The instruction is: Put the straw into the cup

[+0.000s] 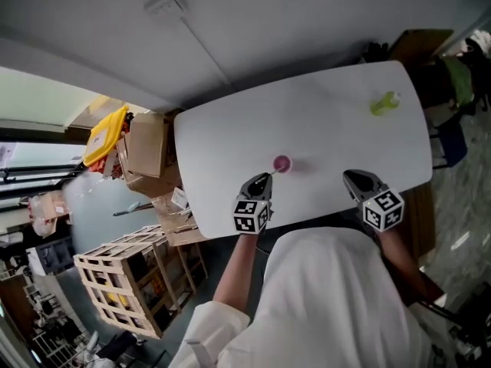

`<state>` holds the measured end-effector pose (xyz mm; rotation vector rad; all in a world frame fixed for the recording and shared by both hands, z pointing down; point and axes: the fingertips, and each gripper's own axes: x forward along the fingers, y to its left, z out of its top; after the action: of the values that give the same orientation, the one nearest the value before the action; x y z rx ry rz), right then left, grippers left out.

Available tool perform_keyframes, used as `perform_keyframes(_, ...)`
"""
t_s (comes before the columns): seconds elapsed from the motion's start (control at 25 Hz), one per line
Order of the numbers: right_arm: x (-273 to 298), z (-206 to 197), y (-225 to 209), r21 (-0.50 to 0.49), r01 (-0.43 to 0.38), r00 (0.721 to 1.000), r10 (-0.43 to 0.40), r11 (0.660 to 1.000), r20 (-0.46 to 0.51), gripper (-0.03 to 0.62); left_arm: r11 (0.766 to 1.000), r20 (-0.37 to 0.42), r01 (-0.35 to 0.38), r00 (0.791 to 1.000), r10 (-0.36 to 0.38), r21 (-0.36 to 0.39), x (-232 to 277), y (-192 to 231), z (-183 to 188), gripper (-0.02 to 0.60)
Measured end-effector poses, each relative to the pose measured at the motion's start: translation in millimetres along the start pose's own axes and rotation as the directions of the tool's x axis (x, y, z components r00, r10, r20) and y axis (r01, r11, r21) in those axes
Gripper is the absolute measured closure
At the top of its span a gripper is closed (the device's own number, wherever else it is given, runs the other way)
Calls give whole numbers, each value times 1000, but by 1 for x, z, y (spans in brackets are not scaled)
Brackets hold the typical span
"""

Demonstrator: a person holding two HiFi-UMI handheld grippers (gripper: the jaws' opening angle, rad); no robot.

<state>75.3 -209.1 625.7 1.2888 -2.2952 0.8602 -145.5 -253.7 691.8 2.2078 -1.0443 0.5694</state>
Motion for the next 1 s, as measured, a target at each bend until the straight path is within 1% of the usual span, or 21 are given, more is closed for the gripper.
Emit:
perform_keyframes(0.24, 0, -17, 7, 49, 43, 999, -42, 998, -15, 556, 998, -73, 19, 997, -15, 59, 26, 3, -15, 555)
perform_keyframes(0.36, -2, -26, 8, 64, 59, 998, -57, 996, -28, 556, 997, -89, 30, 996, -24, 65, 35, 5, -20, 555)
perform_keyframes(0.6, -8, -33, 8, 87, 95, 995, -93, 992, -29, 556, 997, -90, 59, 994, -55, 43, 44, 4, -27, 550)
perform_keyframes(0.68, -9, -35, 9, 95, 100, 995, -98, 990, -26, 556, 998, -89, 65, 994, -63, 24, 46, 5, -28, 521)
perform_keyframes(0.84, -10, -33, 12, 88, 106, 994, -105, 990, -20, 556, 998, -85, 59, 995, -61, -24, 45, 12, -30, 489)
perform_keyframes(1.0, -11, -28, 13, 84, 109, 994, -108, 991, -11, 556, 998, -64, 53, 996, -55, -35, 38, 16, -26, 471)
